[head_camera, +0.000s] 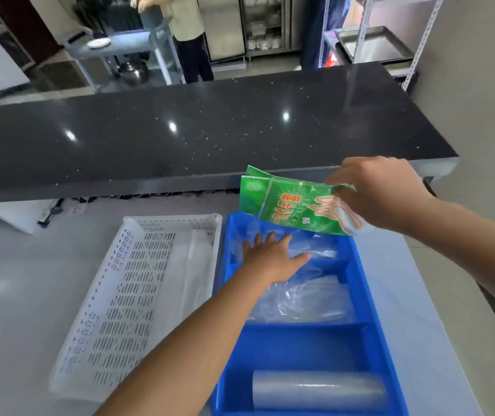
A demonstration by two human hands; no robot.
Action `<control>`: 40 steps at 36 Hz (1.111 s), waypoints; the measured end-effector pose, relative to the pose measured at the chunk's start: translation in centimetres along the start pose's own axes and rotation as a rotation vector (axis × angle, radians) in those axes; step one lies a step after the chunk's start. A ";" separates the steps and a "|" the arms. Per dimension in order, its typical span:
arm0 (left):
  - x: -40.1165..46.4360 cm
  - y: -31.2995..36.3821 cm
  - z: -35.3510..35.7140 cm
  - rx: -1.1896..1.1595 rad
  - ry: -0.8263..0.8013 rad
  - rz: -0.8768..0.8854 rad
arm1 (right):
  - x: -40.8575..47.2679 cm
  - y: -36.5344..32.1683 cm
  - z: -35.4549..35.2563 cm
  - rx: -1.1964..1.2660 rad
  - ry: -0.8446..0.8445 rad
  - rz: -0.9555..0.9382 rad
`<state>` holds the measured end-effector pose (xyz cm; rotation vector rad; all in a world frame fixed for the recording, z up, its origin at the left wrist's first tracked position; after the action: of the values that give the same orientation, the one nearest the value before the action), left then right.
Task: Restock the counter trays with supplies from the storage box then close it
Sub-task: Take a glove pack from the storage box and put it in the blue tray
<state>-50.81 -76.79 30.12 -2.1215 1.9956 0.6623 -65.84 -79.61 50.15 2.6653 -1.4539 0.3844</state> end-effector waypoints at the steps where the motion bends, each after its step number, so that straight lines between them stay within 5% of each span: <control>1: 1.0 -0.3 0.1 -0.014 -0.037 -0.029 | 0.1 -0.2 0.1 -0.009 -0.005 0.001; 14: 3.6 -2.0 0.5 -0.061 -0.225 -0.032 | 1.3 -1.5 1.1 -0.021 -0.022 0.023; 35: 0.0 -1.3 2.1 -0.008 -0.181 0.055 | 5.1 -2.4 12.4 -0.094 -0.210 0.005; 40: -0.3 -1.2 1.1 -0.058 -0.131 0.058 | 4.6 -2.8 14.0 -0.131 -0.142 0.048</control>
<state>-49.88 -75.96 29.03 -2.0015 1.9978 0.8555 -58.58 -84.44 37.90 2.6043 -1.5262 0.1007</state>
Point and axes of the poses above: each hand's wrist, its own x-axis towards the middle knuckle, its own z-axis out of the palm, y = z × x, the point moved 7 cm from there along x, towards the middle knuckle, and after that the axes turned 1 degree about -z, right-handed, at the moved point
